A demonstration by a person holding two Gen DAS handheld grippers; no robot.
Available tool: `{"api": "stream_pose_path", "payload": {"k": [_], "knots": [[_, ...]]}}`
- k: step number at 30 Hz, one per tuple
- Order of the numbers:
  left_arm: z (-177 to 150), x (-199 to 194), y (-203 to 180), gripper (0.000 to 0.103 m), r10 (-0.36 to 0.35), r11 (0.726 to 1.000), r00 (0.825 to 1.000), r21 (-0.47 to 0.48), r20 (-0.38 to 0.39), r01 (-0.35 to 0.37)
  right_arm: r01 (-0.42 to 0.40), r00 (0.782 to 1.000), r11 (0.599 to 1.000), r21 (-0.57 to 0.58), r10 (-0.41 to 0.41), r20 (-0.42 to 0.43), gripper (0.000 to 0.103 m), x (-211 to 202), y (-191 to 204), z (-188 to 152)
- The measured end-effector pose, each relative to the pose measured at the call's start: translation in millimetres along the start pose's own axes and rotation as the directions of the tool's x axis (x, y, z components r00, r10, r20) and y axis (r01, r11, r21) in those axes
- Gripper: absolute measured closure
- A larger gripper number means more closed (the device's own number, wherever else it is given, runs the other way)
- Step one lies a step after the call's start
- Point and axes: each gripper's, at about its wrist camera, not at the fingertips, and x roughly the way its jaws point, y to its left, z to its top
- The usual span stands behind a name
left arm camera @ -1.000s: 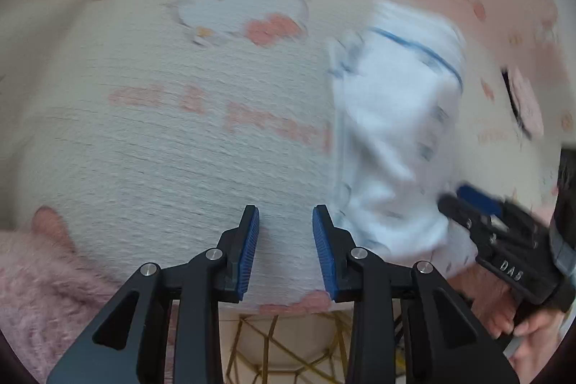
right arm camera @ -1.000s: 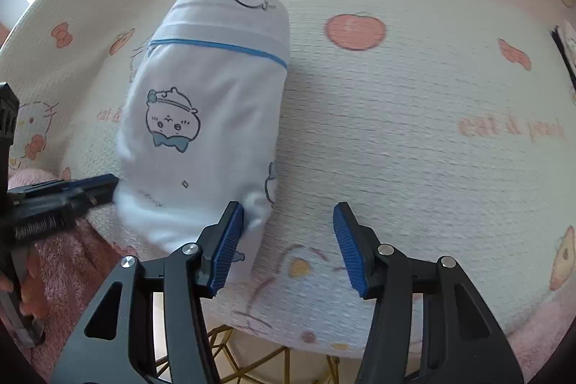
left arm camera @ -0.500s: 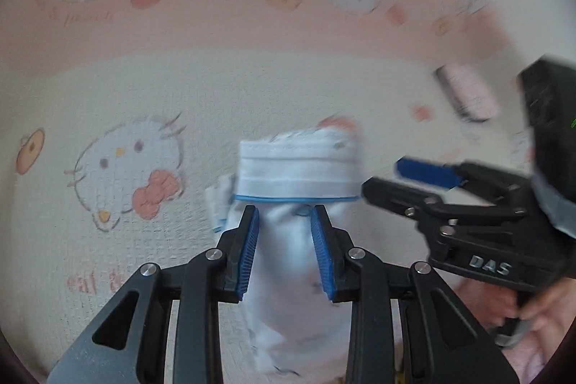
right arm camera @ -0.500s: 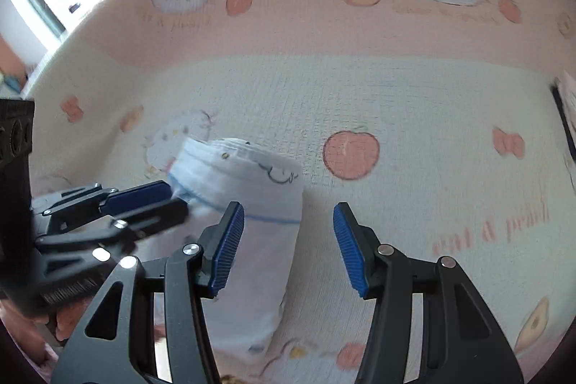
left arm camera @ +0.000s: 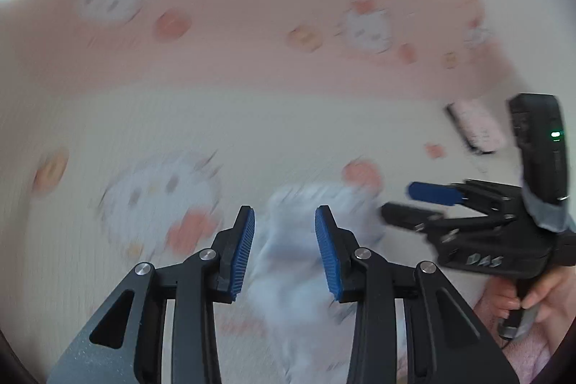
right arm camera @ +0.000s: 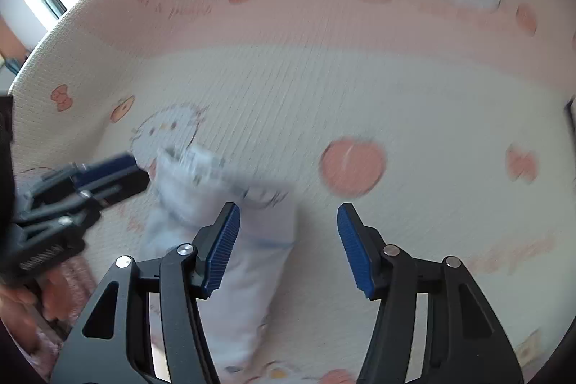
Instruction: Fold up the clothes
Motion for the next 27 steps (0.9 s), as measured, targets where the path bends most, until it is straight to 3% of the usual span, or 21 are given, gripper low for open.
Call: {"api": "stream_pose_path", "payload": {"k": [2, 5, 9, 14, 15, 17, 20, 21, 22, 24, 27], "knots": [[7.9, 18.1, -0.7, 0.059, -0.02, 0.999, 0.999, 0.044, -0.028, 0.021, -0.019, 1.0, 1.0, 0.002, 0.019, -0.015, 0.045, 7.4, -3.9, 5.1], [11.7, 54.4, 17.0, 0.057, -0.059, 0.998, 0.988, -0.002, -0.144, 0.059, -0.051, 0.997, 0.999, 0.019, 0.052, -0.05, 0.045, 25.1, -9.0, 9.2], [-3.4, 71.4, 21.5, 0.066, 0.025, 1.0, 0.984, 0.01, -0.176, -0.023, -0.071, 0.996, 0.994, 0.088, 0.076, -0.052, 0.036, 47.0, -19.3, 10.5], [-7.0, 75.7, 24.6, 0.059, 0.122, 0.991, 0.973, -0.024, -0.196, -0.129, -0.102, 0.993, 0.978, 0.181, 0.11, -0.04, 0.036, 52.2, -35.4, 8.8], [-7.2, 77.2, 25.8, 0.054, 0.137, 0.989, 0.971, -0.03, -0.197, -0.145, -0.099, 0.994, 0.977, 0.19, 0.108, -0.036, 0.036, 49.1, -37.2, 7.2], [-6.9, 72.9, 29.3, 0.053, 0.128, 0.987, 0.977, -0.07, -0.17, -0.141, -0.094, 0.994, 0.974, 0.208, 0.102, -0.029, 0.036, 42.9, -40.7, 3.8], [-5.3, 48.1, 33.9, 0.055, 0.179, 0.972, 0.98, -0.137, -0.082, -0.189, -0.088, 0.995, 0.966, 0.243, 0.094, -0.014, 0.045, 28.4, -41.9, 1.0], [-6.1, 40.0, 30.8, 0.054, 0.14, 0.98, 0.989, -0.136, -0.057, -0.146, -0.084, 0.996, 0.969, 0.233, 0.087, -0.003, 0.045, 23.3, -40.1, 1.3], [-7.1, 32.0, 26.8, 0.054, 0.088, 0.987, 0.996, -0.13, -0.034, -0.092, -0.08, 0.997, 0.972, 0.219, 0.08, 0.01, 0.045, 18.0, -37.6, 1.6], [-12.2, 31.1, 5.5, 0.054, -0.005, 0.999, 0.998, -0.042, -0.065, 0.002, -0.108, 0.994, 0.98, 0.167, 0.109, 0.003, 0.045, 15.3, -25.3, 0.6], [-27.6, 55.7, -16.8, 0.054, 0.09, 0.994, 0.986, 0.077, -0.142, -0.08, -0.102, 0.994, 0.989, 0.109, 0.105, -0.019, 0.045, 22.2, -11.7, -4.0]]}}
